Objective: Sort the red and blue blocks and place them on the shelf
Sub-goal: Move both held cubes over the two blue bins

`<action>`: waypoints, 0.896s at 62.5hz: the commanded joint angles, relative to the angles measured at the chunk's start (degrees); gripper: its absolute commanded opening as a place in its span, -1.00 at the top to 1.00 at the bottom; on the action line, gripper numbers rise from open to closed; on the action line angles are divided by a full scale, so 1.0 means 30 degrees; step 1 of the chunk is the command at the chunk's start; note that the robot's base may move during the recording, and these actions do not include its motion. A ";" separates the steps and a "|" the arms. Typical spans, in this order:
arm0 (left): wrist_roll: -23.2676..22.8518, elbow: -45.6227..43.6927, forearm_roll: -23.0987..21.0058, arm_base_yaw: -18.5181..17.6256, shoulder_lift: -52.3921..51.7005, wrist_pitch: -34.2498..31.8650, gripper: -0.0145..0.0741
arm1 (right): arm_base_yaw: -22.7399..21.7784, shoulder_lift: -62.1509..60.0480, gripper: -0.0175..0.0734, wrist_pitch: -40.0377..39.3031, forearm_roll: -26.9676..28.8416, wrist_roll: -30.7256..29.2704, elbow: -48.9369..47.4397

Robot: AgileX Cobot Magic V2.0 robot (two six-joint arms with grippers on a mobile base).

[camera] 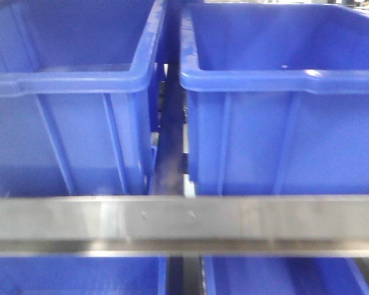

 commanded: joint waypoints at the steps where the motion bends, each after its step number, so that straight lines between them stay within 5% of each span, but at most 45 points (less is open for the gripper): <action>1: -0.0021 -0.0547 -0.0172 0.0047 0.0084 -0.1618 0.25 | -0.0082 0.0066 0.49 -0.1787 -0.0273 -0.0142 -0.0536; 56: -0.0021 -0.0547 -0.0172 0.0047 0.0084 -0.1618 0.25 | -0.0082 0.0066 0.49 -0.1787 -0.0273 -0.0142 -0.0536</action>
